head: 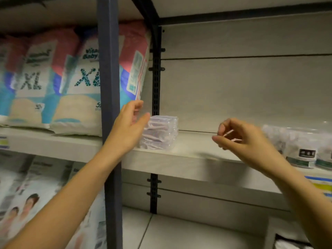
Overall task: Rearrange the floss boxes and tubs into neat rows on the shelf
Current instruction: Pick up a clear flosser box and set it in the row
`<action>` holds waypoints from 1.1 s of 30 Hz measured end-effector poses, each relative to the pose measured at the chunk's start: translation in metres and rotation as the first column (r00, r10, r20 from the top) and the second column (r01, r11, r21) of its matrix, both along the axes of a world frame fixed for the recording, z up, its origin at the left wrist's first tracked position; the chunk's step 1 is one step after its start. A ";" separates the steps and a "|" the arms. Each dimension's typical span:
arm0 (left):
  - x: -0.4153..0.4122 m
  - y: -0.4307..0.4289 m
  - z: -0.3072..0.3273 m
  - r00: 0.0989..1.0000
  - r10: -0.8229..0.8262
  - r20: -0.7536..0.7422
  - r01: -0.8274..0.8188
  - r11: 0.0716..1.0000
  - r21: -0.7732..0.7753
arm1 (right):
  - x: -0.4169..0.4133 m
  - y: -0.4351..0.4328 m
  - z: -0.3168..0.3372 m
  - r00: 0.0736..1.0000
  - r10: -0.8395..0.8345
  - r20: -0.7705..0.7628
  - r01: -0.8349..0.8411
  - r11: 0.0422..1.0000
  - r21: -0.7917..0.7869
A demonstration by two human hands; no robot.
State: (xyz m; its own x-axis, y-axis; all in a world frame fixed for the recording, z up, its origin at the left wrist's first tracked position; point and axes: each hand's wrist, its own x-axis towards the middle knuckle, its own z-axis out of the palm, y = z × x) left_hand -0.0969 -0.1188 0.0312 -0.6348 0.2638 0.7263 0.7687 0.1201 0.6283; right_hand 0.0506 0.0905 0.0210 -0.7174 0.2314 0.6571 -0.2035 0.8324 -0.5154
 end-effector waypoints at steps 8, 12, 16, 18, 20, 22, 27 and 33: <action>-0.028 0.000 -0.003 0.822 -0.280 0.496 0.283 0.956 0.072 | -0.069 -0.045 0.013 0.977 0.107 0.185 -0.077 0.984 -0.160; -0.027 -0.001 -0.006 0.801 -0.307 0.515 0.317 0.946 0.072 | -0.080 -0.058 0.014 0.981 0.027 0.194 0.000 0.991 -0.136; -0.025 -0.004 -0.006 0.843 -0.288 0.454 0.304 0.952 0.039 | -0.083 -0.064 0.012 0.988 -0.060 0.145 0.071 0.995 -0.069; -0.022 -0.004 -0.006 0.864 -0.300 0.404 0.299 0.952 0.068 | -0.084 -0.064 0.010 0.993 -0.050 0.110 0.064 0.990 -0.126; -0.019 -0.002 -0.007 0.891 -0.307 0.335 0.284 0.952 0.118 | -0.084 -0.064 0.009 0.999 -0.016 0.045 0.025 0.976 -0.215; -0.015 0.002 -0.005 0.922 -0.288 0.259 0.248 0.952 0.178 | -0.084 -0.065 0.009 0.999 0.017 -0.042 -0.029 0.952 -0.306; -0.004 0.012 -0.001 0.914 -0.384 0.134 0.329 0.891 0.313 | -0.066 -0.058 0.016 0.961 0.026 -0.276 -0.138 0.909 -0.393; 0.013 0.030 -0.003 0.831 -0.553 0.062 0.529 0.819 0.224 | -0.013 -0.026 0.012 0.972 0.083 -0.218 -0.134 0.964 -0.230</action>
